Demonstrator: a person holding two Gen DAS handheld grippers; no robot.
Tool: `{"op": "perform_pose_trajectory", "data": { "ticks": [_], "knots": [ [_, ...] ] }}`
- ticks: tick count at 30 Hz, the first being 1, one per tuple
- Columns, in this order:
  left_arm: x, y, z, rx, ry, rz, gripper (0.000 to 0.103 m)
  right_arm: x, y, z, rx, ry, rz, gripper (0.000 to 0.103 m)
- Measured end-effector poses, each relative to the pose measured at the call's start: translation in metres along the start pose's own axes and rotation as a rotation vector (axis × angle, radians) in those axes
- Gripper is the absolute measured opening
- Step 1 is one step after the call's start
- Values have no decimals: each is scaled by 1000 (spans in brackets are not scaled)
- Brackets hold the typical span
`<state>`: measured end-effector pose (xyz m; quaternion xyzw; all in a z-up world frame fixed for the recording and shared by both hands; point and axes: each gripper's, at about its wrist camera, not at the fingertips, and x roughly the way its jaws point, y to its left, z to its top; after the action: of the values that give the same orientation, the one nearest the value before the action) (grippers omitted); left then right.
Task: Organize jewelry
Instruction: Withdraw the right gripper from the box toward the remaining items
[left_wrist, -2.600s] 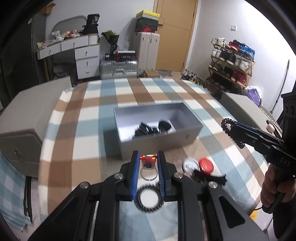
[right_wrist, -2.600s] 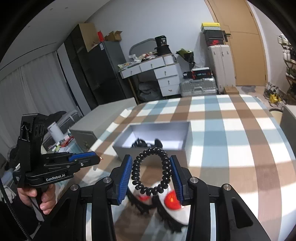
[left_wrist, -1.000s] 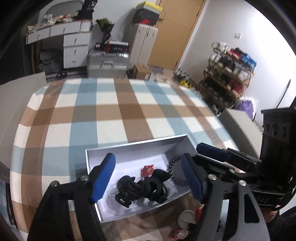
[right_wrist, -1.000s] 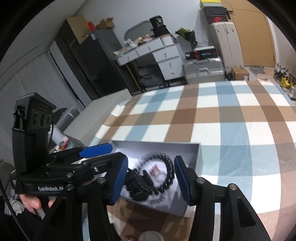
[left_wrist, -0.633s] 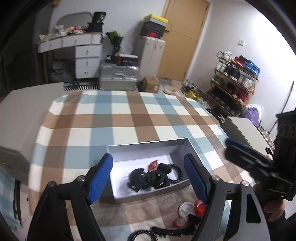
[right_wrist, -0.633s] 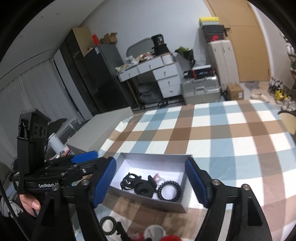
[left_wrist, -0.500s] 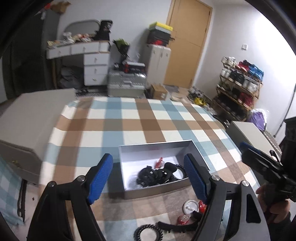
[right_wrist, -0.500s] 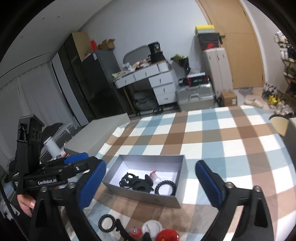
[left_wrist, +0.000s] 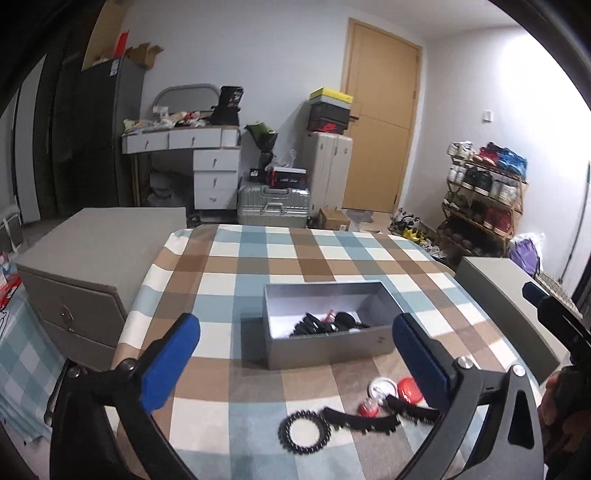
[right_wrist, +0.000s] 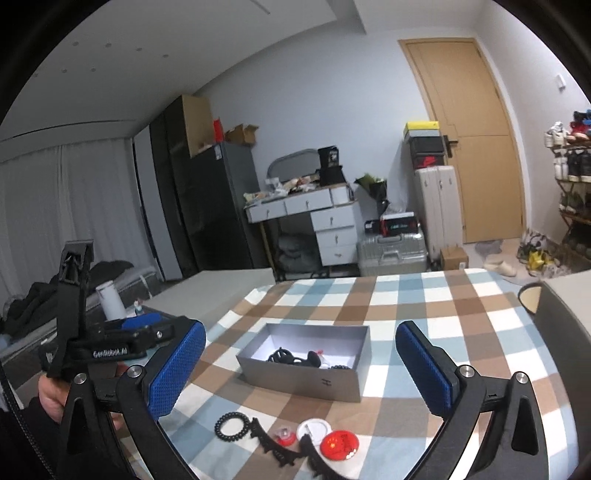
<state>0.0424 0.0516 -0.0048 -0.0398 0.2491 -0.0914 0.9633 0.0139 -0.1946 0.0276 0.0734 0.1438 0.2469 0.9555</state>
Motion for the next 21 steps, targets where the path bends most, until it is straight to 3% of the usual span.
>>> {"op": "perform_pose_trajectory", "data": {
  "ticks": [11, 14, 21],
  "knots": [
    [11, 1, -44, 8, 132, 15, 102, -5, -9, -51, 38, 168, -25, 103],
    [10, 4, -56, -7, 184, -10, 102, -4, -10, -64, 51, 218, -21, 103],
    [11, 9, -71, -23, 239, -15, 102, 14, -5, -75, 11, 306, -53, 103]
  ]
}}
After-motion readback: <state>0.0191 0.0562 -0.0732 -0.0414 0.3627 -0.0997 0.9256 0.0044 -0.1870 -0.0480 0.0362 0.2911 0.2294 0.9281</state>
